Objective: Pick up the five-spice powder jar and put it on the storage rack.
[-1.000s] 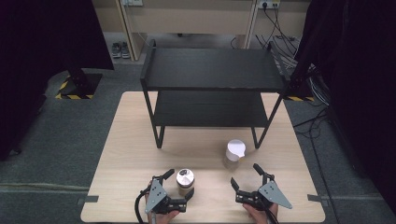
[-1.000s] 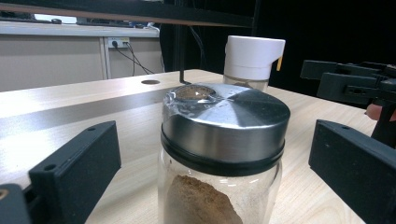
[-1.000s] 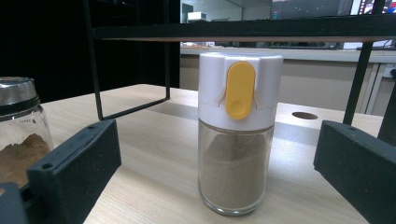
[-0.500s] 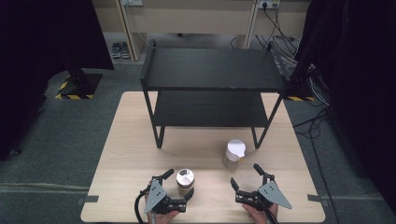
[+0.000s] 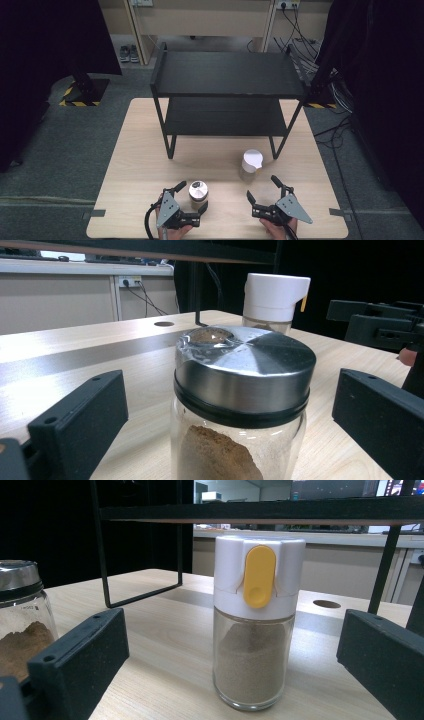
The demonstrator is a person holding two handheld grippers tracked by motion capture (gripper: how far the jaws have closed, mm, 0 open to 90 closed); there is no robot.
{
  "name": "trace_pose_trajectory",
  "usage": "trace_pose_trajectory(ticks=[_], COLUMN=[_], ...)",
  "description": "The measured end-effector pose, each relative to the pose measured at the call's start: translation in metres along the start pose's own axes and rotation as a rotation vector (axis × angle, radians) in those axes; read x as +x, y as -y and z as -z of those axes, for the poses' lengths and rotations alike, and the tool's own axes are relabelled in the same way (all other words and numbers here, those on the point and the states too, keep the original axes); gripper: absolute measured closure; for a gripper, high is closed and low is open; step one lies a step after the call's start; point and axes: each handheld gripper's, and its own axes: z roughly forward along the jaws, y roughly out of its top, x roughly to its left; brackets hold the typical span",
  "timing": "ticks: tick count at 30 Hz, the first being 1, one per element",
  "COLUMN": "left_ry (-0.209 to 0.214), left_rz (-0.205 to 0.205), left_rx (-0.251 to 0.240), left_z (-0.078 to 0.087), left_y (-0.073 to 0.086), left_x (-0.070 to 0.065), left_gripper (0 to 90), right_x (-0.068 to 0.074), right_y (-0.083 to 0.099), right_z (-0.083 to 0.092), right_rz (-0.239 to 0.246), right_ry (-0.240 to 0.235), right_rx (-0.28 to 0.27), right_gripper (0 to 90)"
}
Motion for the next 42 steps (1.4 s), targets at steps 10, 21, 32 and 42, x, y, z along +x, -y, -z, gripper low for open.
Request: trace_pose_trajectory(ticks=[10, 21, 32, 42], left_ry=[-0.010, -0.010, 0.003, -0.006], left_rz=[-0.014, -0.022, -0.016, -0.044], left_rx=[0.071, 0.153, 0.225, 0.219], left_z=[-0.006, -0.014, -0.022, -0.022], left_y=[-0.012, -0.026, -0.037, -0.036], left_x=[-0.003, -0.004, -0.002, -0.005], left_gripper=[3.8, 10.5, 29.1, 30.3], right_x=[0.000, 0.000, 0.000, -0.001], right_y=[0.000, 0.000, 0.000, 0.000], right_z=[0.000, 0.000, -0.001, -0.001], right_rz=[-0.001, -0.002, -0.002, -0.010], right_ry=[0.001, 0.002, 0.000, -0.002], right_rx=[0.001, 0.001, 0.001, 0.000], right_gripper=[0.5, 0.5, 0.5, 0.5])
